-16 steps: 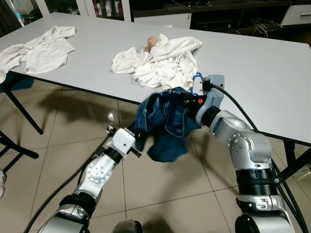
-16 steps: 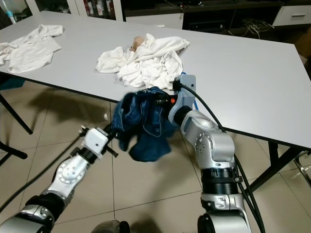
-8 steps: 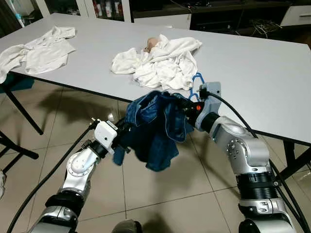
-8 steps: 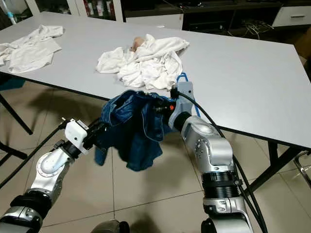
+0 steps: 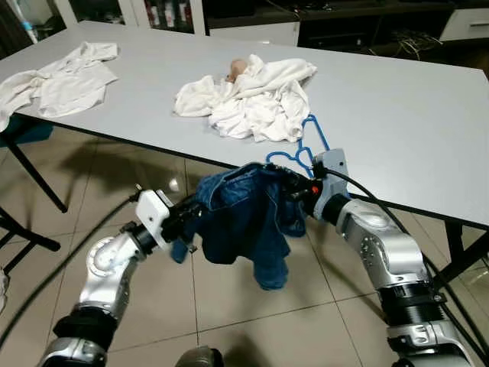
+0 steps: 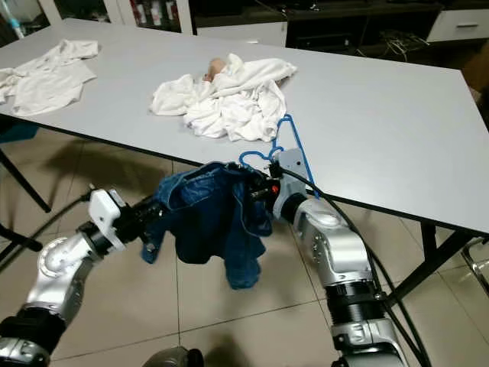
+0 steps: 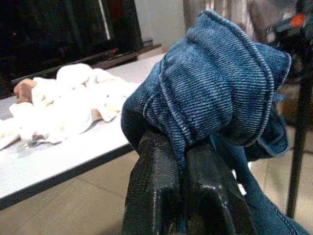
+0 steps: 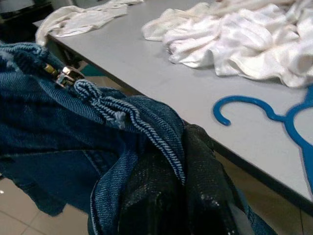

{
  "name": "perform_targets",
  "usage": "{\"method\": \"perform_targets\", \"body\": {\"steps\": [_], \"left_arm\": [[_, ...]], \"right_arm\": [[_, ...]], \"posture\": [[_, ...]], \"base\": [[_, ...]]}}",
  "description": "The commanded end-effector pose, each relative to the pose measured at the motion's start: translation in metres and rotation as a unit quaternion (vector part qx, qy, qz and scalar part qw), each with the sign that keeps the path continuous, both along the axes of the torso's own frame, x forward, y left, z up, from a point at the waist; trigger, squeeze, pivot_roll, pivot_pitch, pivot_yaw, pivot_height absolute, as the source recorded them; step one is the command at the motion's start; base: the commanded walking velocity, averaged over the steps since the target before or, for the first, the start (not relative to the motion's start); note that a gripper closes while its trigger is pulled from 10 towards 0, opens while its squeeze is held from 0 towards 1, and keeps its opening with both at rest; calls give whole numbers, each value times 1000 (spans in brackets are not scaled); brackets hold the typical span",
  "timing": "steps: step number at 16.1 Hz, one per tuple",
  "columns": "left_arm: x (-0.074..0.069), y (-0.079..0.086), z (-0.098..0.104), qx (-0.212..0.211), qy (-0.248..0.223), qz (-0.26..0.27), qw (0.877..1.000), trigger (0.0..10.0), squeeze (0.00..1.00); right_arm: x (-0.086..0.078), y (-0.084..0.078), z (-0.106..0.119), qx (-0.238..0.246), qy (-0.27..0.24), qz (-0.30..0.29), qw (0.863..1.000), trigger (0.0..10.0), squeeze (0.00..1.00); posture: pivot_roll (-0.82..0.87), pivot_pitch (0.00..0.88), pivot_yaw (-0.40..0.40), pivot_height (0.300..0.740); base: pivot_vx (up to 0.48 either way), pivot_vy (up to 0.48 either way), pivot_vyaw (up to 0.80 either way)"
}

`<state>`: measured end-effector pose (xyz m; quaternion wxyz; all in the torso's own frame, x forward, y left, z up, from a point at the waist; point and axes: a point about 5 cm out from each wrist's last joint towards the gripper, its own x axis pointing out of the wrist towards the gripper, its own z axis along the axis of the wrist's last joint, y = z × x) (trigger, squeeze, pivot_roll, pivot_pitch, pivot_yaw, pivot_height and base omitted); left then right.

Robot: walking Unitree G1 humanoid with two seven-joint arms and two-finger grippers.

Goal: Hang hanger

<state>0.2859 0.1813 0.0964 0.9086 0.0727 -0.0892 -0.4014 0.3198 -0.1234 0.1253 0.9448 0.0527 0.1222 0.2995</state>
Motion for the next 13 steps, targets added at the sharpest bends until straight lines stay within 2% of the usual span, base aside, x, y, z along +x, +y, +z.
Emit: {"method": "perform_targets", "body": {"steps": [1, 3, 6, 11, 13], "left_arm": [[1, 4, 10, -17, -5, -6, 1000, 0, 0], [-1, 4, 17, -36, 8, -35, 999, 0, 0], [-2, 7, 25, -46, 12, -44, 998, 0, 0], [-5, 12, 31, -53, 34, -60, 996, 0, 0], [-8, 13, 27, -39, 45, -62, 996, 0, 0]], "right_arm": [[-2, 5, 3, 4, -13, 25, 1000, 10000, 0], [-10, 11, 3, 8, -22, 80, 997, 10000, 0], [-18, 16, 3, 3, -30, 129, 991, 10000, 0], [-23, 13, -1, -18, -39, 167, 985, 10000, 0], [-21, 9, -8, -57, -39, 163, 984, 10000, 0]], "posture": [[-8, 0, 62, 740], [-8, 0, 64, 740], [-7, 0, 68, 740], [-5, 0, 72, 740], [-4, 0, 73, 740]], "base": [[0, 0, 0], [0, 0, 0], [0, 0, 0], [0, 0, 0], [0, 0, 0]]}}
